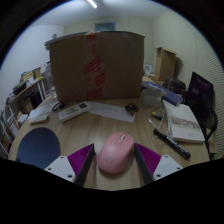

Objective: Arrange mouse

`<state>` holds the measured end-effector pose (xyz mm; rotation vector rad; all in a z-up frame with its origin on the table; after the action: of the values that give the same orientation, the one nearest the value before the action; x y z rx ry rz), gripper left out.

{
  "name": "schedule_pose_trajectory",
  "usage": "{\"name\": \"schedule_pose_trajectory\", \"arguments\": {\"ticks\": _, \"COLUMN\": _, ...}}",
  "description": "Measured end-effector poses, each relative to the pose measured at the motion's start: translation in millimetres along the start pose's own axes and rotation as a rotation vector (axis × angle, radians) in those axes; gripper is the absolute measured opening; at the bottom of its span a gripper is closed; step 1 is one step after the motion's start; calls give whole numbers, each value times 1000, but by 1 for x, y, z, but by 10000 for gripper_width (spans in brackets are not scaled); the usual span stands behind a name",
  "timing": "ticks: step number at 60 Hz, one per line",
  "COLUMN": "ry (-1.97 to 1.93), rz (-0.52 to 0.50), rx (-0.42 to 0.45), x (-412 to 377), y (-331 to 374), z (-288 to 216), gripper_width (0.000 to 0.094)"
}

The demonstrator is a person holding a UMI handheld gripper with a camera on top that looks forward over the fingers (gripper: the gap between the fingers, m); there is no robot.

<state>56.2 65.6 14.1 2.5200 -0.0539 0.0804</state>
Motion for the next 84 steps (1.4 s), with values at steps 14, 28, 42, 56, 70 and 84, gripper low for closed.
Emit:
{"name": "schedule_pose_trajectory", "arguments": {"ticks": 14, "ry": -90, "rz": 62, "rx": -23, "x": -1, "y": -18, "z": -12, "gripper_width": 471}}
{"name": "schedule_pose_trajectory", "arguments": {"ticks": 28, "ry": -176, "rz": 120, "rx": 21, "x": 9, "y": 24, "z": -62, "gripper_width": 326}}
{"name": "schedule_pose_trajectory", "arguments": {"ticks": 42, "ry": -136, "rz": 2, "rx": 248, "x": -115, "y": 125, "z": -160, "gripper_width": 309}}
{"name": "schedule_pose_trajectory", "arguments": {"ticks": 56, "ry": -16, "rz": -27, "rx": 16, "x": -221, "y": 80, "z": -30, "gripper_width": 311}}
{"name": "schedule_pose_trajectory", "arguments": {"ticks": 70, "ry": -7, "rz": 2, "rx": -63, "x": -228, "y": 66, "z": 23, "gripper_width": 409}}
{"name": "schedule_pose_trajectory", "arguments": {"ticks": 84, "ry": -38, "rz": -62, "rx": -157, "x": -231, "y": 96, "z": 19, "gripper_width": 857}}
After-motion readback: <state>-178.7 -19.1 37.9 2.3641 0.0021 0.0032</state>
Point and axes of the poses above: the point between the fingertips, and its own axes, seen from behind it with the camera up: x to the right, z down, y backward, against the way the camera looks, the point moved 5 cm from there along y, backward, against the way the camera looks, and after that the axes turned 9 degrees about z, right-handed, at the moved point
